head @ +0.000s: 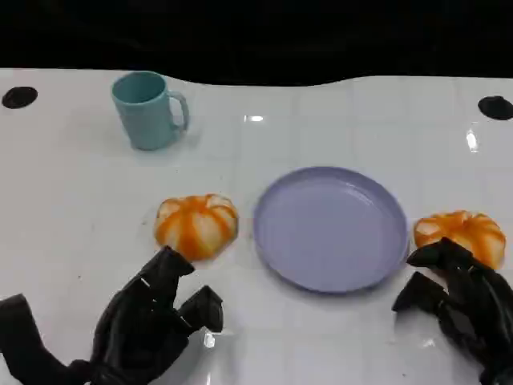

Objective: Grasp the bread from the table and place it into the plate.

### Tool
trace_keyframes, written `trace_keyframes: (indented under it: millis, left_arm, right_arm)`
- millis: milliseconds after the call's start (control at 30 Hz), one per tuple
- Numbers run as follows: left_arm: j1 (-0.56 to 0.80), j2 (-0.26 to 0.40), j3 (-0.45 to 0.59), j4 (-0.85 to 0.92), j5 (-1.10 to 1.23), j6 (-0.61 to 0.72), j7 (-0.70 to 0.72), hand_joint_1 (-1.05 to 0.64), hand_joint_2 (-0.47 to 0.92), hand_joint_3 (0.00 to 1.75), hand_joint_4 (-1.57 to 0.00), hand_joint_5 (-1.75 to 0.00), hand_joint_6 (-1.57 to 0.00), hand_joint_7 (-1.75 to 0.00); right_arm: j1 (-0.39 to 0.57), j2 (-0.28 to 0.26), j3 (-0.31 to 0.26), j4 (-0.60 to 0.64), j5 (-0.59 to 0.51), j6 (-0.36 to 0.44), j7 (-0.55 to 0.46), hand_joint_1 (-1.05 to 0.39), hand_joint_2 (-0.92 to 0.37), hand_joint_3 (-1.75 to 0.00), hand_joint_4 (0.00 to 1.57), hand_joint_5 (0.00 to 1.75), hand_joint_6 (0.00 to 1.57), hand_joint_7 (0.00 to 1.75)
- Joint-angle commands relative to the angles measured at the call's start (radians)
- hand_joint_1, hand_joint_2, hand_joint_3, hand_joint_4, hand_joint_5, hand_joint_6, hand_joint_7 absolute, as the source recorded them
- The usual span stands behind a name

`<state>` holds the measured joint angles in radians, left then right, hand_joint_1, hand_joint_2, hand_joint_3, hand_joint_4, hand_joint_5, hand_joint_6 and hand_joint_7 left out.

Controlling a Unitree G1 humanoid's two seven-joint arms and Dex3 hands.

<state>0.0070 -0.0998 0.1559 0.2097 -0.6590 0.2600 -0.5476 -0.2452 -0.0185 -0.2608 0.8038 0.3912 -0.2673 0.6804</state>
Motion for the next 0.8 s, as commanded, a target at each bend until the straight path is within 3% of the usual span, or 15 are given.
trace_keyframes:
  millis: [33, 467, 600, 800]
  left_arm:
    - [-0.001, 0.012, 0.000, 0.003, 0.017, -0.016, -0.017, -0.58, 0.92, 0.29, -0.87, -1.75, -0.65, -1.75]
    - [-0.007, 0.017, 0.013, 0.007, 0.002, 0.004, -0.034, -0.57, 0.92, 0.27, -0.86, -1.75, -0.65, -1.75]
    - [-0.012, 0.016, 0.011, 0.008, 0.005, 0.000, -0.034, -0.57, 0.92, 0.30, -0.86, -1.75, -0.64, -1.75]
    - [-0.018, 0.024, 0.008, 0.014, 0.010, -0.018, -0.070, -0.56, 0.92, 0.34, -0.84, -1.75, -0.62, -1.75]
  right_arm:
    - [0.022, -0.015, -0.010, -0.015, 0.009, 0.037, -0.007, -0.55, -0.92, -0.15, 0.65, 1.58, 0.61, 1.23]
    - [0.026, -0.019, 0.002, 0.008, -0.020, -0.022, -0.006, -0.54, -0.92, -0.23, 0.68, 1.54, 0.64, 1.20]
    - [0.021, -0.014, -0.008, -0.019, 0.012, 0.055, -0.012, -0.55, -0.92, -0.15, 0.67, 1.54, 0.65, 1.17]
    - [0.031, -0.010, -0.001, -0.044, 0.000, 0.053, -0.025, -0.55, -0.92, -0.15, 0.64, 1.56, 0.65, 1.17]
